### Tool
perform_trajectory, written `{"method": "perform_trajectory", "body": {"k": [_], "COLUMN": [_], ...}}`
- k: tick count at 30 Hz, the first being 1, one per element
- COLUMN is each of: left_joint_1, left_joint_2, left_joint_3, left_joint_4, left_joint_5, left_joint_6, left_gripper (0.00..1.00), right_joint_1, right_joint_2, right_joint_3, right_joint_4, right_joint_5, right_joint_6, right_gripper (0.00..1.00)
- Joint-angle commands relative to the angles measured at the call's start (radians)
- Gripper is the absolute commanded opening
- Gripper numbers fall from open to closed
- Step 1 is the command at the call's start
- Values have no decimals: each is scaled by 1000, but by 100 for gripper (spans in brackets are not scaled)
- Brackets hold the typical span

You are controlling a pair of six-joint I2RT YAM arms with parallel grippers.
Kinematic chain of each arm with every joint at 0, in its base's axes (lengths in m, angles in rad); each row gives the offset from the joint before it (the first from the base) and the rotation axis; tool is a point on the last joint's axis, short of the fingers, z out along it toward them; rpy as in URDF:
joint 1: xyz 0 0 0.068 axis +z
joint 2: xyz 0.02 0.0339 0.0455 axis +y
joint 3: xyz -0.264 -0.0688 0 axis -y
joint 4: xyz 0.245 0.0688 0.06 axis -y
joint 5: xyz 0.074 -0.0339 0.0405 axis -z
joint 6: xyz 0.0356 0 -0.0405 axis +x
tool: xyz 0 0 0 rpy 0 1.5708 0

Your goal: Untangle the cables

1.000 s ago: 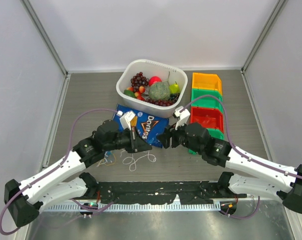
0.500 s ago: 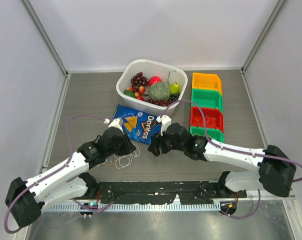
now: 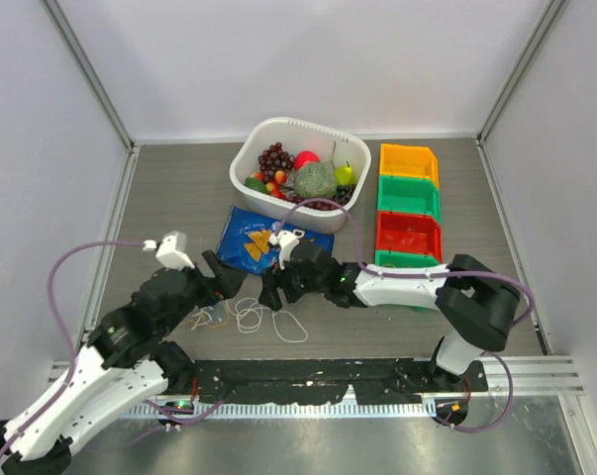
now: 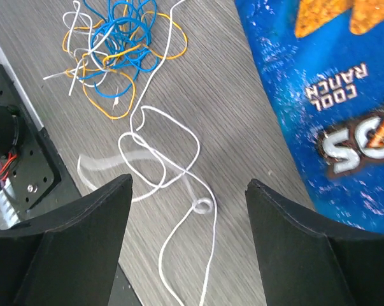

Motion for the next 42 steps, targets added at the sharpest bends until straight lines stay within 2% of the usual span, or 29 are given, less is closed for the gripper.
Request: {"method": "perform_trajectory", "body": {"k": [1, 6, 16, 20, 22, 23, 24, 26, 36, 42], "left_joint_1": [3, 3, 3, 3, 3, 3, 3, 3, 3, 3], "left_joint_2": [-104, -147, -138, -143, -151, -152, -155, -158, -200, -224], "left_joint_3": [80, 115, 89, 93, 96, 96, 95, 95, 100, 83], "left_joint_4": [-81, -118, -75, -72, -77, -77, -77, -77, -72, -58], "left_joint_5": [-130, -161, -121, -138, -146, -150, -156, -162, -264, -293], "left_joint_6": [29, 52, 63, 66, 67, 69, 69, 72, 83, 83], "left_gripper": [92, 93, 94, 94, 93, 94, 93, 93, 93, 93], "right_joint_1": [47, 120, 203, 205, 208, 206, 208, 208, 208, 186], "right_joint_2": [85, 202, 365, 382, 368, 357, 325, 261, -265, -483], "right_joint_3": [113, 246, 336, 320, 296, 279, 267, 225, 26, 82], "right_joint_4": [57, -64, -185, -193, -185, -185, -182, -173, -75, -214], "right_joint_5": [71, 171, 322, 361, 400, 429, 438, 464, 544, 705], "right_joint_6": [-21, -79, -159, -150, -139, -135, -133, -132, -145, -145], "right_gripper": [78, 78, 75, 60, 43, 27, 13, 1, 1, 1]}}
